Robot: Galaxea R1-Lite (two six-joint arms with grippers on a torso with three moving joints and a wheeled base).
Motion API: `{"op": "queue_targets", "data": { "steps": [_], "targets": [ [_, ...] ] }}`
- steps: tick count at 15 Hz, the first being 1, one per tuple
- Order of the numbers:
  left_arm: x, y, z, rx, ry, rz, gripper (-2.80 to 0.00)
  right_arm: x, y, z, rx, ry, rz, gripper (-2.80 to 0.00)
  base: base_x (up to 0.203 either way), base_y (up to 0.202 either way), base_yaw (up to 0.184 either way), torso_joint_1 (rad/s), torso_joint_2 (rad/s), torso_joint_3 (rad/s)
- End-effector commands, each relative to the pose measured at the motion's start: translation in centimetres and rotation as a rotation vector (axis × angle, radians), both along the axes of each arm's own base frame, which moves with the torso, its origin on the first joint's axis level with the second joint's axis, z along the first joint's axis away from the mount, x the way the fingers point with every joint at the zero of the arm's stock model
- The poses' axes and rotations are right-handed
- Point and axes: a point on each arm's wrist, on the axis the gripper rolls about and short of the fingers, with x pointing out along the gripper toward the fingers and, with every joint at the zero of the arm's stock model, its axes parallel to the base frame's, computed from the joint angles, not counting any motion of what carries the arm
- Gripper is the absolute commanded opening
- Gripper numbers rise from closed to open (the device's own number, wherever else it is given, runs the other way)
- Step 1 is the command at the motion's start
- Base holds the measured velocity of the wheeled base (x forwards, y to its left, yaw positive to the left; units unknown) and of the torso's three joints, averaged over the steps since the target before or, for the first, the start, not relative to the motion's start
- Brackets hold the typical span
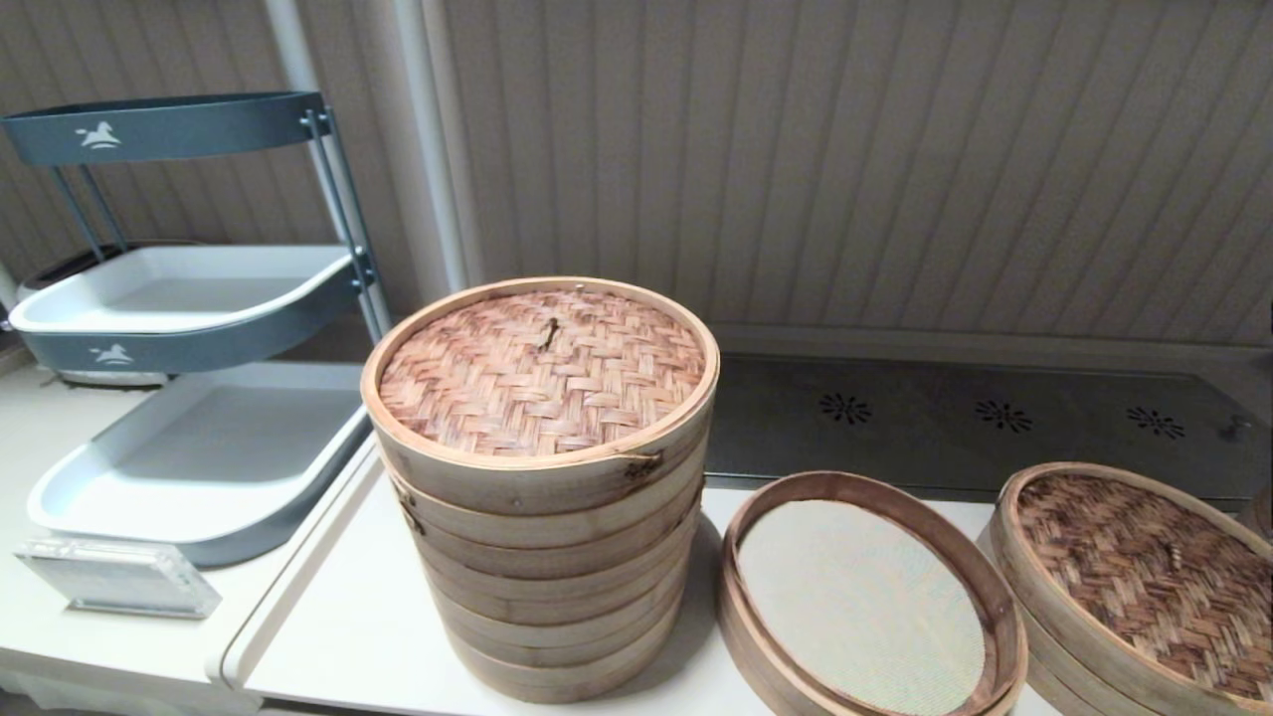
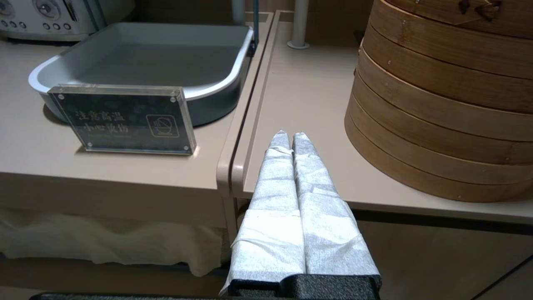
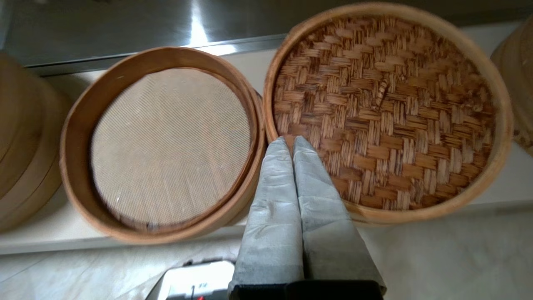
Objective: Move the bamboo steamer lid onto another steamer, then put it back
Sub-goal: Pick up the steamer
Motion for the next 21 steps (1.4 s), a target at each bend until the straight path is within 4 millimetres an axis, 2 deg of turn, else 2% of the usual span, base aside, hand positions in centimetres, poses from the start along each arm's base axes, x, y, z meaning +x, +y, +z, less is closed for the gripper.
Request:
{"op": "queue_targets", "data": {
  "steps": [1, 5, 7, 10, 11, 21],
  "targets": [
    [0.0, 0.0, -0.1, 0.0, 0.005, 0.0, -2.8, 6.1, -1.7, -1.7, 0.048, 0.195, -0.046, -2.8, 0.0, 0.0, 0.0, 0.0, 0.0, 0.0],
    [0.0, 0.0, -0.1, 0.0, 0.005, 0.0, -2.8, 13.0, -5.2, -4.3, 0.117, 0.352, -0.153, -2.8, 0.0, 0.0, 0.0, 0.0, 0.0, 0.0],
    [0.0, 0.0, -0.1, 0.0, 0.005, 0.0, -2.8, 15.1, -6.5, -5.2, 0.132, 0.363, -0.186, -2.8, 0.0, 0.0, 0.0, 0.0, 0.0, 0.0],
    [0.0, 0.0, -0.1, 0.0, 0.005, 0.0, -2.8, 17.1, -8.7, -5.6, 0.176, 0.338, -0.274, -2.8, 0.0, 0.0, 0.0, 0.0, 0.0, 0.0],
    [0.0, 0.0, -0.1, 0.0, 0.004, 0.0, -2.8, 17.1, -9.4, -5.7, 0.176, 0.338, -0.293, 0.0, 0.0, 0.0, 0.0, 0.0, 0.0, 0.0],
    [0.0, 0.0, -0.1, 0.0, 0.005, 0.0, -2.8, 16.6, -9.7, -6.4, 0.152, 0.414, -0.271, 0.0, 0.0, 0.0, 0.0, 0.0, 0.0, 0.0]
  ]
}}
